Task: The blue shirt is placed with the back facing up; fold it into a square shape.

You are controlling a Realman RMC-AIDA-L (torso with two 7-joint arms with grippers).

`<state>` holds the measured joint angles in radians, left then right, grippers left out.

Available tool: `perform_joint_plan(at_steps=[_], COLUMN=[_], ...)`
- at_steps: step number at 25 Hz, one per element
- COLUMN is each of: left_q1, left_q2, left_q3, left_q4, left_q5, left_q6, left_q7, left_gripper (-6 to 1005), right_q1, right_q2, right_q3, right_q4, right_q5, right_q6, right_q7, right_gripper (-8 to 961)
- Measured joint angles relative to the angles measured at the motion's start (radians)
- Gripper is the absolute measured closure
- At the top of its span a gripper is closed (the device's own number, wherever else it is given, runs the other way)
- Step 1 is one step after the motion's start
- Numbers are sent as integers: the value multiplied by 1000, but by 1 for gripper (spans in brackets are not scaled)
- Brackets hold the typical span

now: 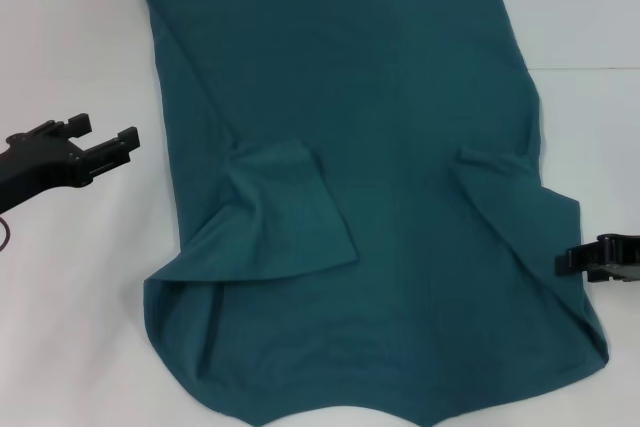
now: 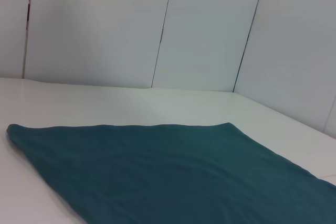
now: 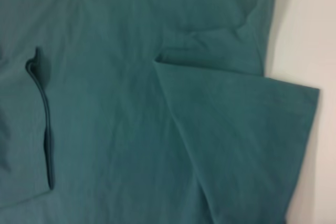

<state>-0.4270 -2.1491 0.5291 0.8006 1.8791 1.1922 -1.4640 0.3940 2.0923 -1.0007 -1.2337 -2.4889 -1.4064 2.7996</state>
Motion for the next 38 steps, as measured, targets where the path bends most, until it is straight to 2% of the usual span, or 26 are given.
perform_joint_plan(at_steps=[9,17,26,38], left_q1=[-1,-1,-3,-5], left_q2=[2,3,5,5], left_q3=[0,0,0,1], left_q4=[0,0,0,0], left_q5=[0,0,0,0], left_q6=[0,0,0,0], left_q7=[1,1,1,4], left_gripper=[202,203,202,201], right_q1=[44,49,21,-21], right_q2=[-1,-2,0,3], right_q3=[4,4,27,79], right_q4=[77,87,22,20], right_q5=[1,1,-4,7], right_q6=[35,49,-6,-8], right_q7=[-20,-23,-2,-15], right_gripper=[450,473,575,577])
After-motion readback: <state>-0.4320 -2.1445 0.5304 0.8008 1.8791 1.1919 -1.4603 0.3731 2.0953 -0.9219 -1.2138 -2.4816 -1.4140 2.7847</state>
